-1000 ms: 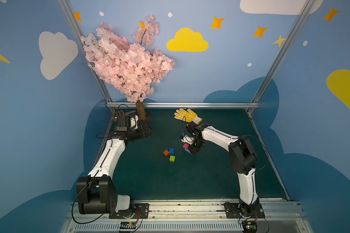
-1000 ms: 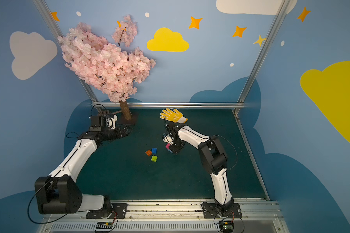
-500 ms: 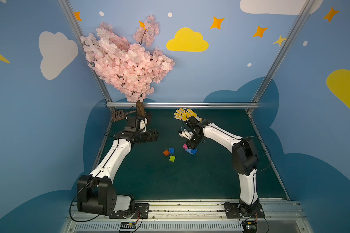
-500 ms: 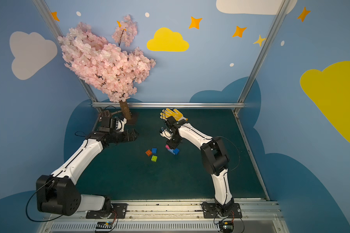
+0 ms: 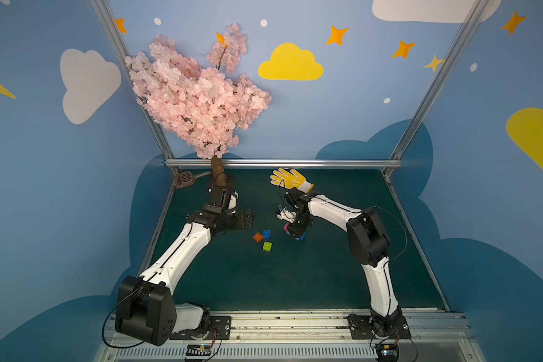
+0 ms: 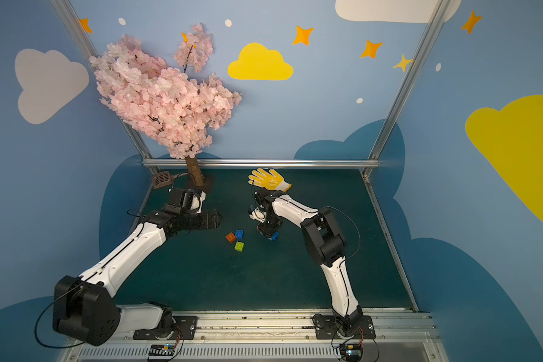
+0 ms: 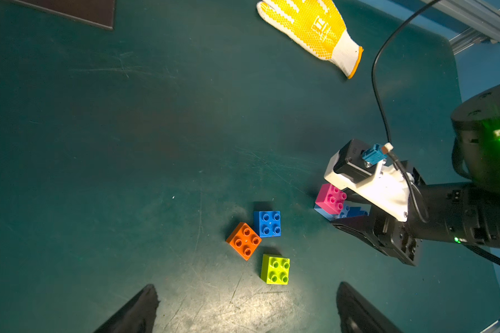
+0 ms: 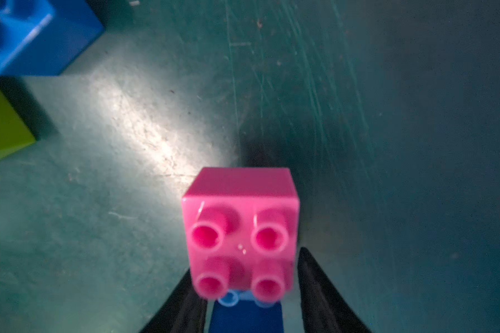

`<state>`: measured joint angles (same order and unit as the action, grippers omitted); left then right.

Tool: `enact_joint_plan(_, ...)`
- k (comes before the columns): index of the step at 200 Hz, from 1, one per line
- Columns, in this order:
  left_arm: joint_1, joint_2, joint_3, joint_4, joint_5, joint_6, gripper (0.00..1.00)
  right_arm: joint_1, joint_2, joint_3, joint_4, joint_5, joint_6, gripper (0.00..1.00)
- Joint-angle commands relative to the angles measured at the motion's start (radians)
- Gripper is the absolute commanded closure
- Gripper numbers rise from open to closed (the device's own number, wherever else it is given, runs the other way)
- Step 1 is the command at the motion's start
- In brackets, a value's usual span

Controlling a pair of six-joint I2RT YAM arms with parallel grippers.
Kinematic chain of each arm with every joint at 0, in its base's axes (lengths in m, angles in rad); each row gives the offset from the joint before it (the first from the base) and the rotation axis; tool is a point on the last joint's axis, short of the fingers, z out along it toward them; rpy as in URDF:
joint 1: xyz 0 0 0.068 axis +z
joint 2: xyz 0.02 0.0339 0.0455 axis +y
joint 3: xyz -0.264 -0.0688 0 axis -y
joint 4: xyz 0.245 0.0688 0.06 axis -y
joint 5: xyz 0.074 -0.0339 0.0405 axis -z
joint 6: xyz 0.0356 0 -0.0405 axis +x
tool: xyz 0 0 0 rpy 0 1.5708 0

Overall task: Assemble the letter y with lego
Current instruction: Pick up the lego brick from the center of the board.

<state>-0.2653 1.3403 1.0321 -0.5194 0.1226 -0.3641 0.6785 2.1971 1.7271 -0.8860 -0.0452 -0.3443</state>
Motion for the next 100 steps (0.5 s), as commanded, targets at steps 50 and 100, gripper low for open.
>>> enact_joint_plan(50,-0.069,0.073,-0.027,0.041,-0.049,-0.039,0.05,0.019,0.053,0.059,-0.019,0.019,0.008,0.55)
enact_joint_plan(100,-0.129,0.108,-0.046,0.067,-0.075,-0.055,0.05,0.023,0.051,0.061,-0.014,0.022,0.019,0.85)
